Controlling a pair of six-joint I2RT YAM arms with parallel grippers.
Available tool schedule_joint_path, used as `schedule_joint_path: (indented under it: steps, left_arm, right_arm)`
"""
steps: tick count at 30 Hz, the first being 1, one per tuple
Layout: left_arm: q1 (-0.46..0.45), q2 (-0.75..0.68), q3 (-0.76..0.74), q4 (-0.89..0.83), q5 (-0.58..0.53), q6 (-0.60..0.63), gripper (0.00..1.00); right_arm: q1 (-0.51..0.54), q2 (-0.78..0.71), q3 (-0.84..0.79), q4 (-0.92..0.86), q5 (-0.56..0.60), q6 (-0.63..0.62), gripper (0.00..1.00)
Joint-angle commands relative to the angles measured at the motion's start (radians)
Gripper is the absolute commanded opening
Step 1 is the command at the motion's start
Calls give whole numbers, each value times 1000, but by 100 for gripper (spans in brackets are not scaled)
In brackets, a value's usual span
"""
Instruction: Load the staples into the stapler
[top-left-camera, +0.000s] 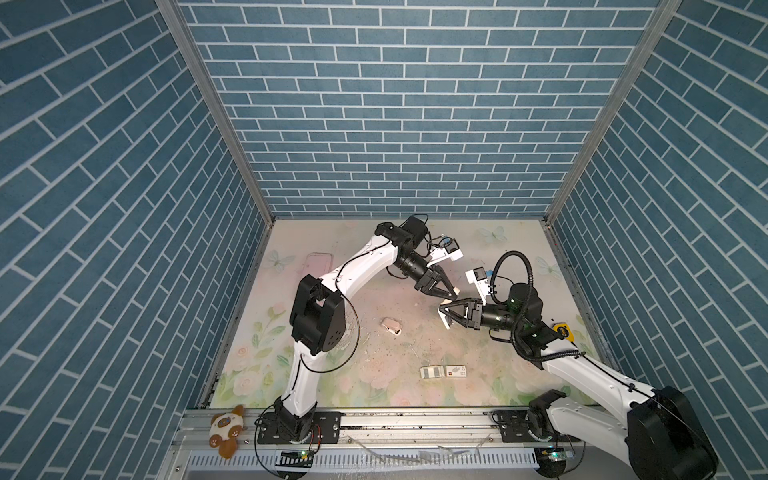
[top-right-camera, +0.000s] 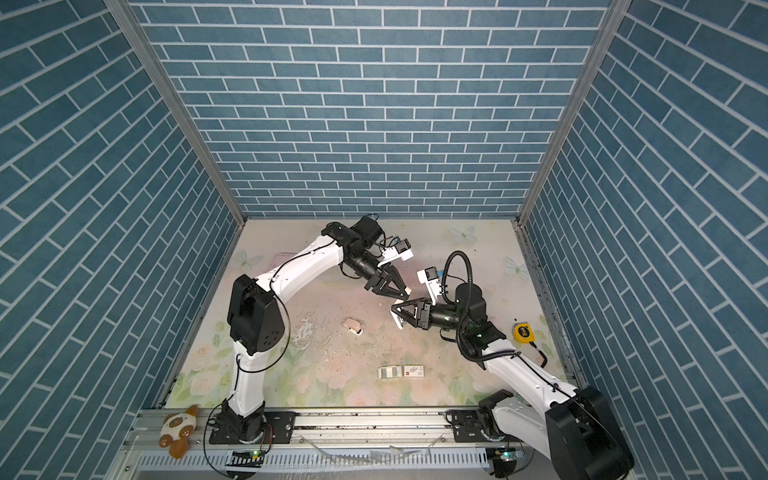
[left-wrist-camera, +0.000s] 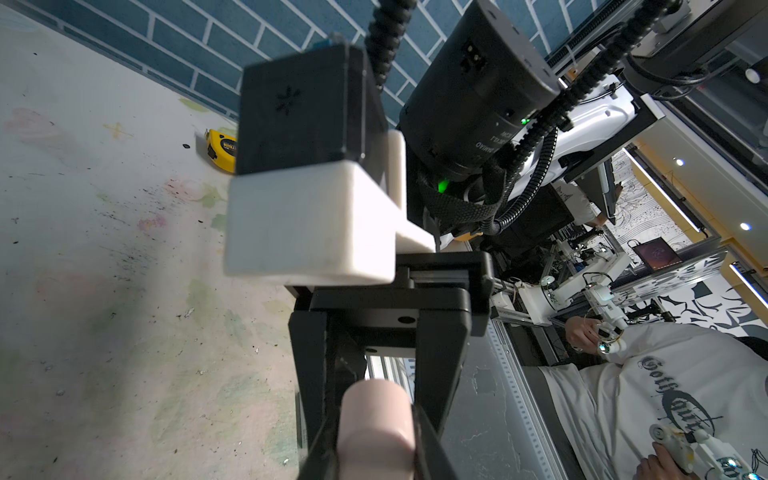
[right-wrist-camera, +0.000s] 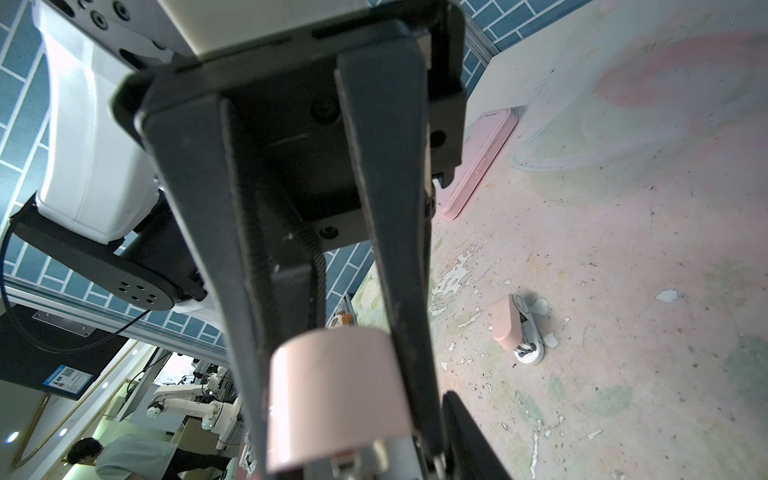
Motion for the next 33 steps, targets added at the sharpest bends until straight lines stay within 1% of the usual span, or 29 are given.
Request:
schedule_joint_path:
  steps: [1, 6, 9, 17, 19, 21, 23, 28, 31, 33]
  left_arm:
    - [-3, 6, 27, -14, 45, -4, 0]
    - [-11, 5, 37, -25, 76, -5, 0]
    - [-14, 6, 45, -32, 77, 0, 0]
    - [-14, 6, 39, -39, 79, 6, 0]
    - [-14, 4, 37, -37, 77, 6, 1]
    - [-14, 1, 35, -33, 75, 3, 7]
    - [-14, -2, 35, -29, 68, 2, 18]
    - [-14, -17, 23, -12, 50, -4, 38]
    - [-11, -30, 5, 3, 25, -2, 53]
    - [-7, -48, -17, 28, 4, -6, 59]
  right_arm:
    - [5, -5, -15, 60, -7, 38, 38]
    - [7, 8, -16, 80, -7, 48, 38]
    - [7, 14, -18, 87, -9, 52, 35]
    - [7, 9, -25, 71, 12, 45, 19]
    - [6, 10, -25, 65, 20, 41, 18]
    - [7, 15, -24, 63, 24, 39, 17]
    - [7, 16, -22, 57, 32, 34, 16]
    - [7, 15, -12, 23, 45, 18, 14]
    - [6, 10, -6, -14, 51, 3, 14]
    - [7, 6, -3, -39, 59, -8, 14]
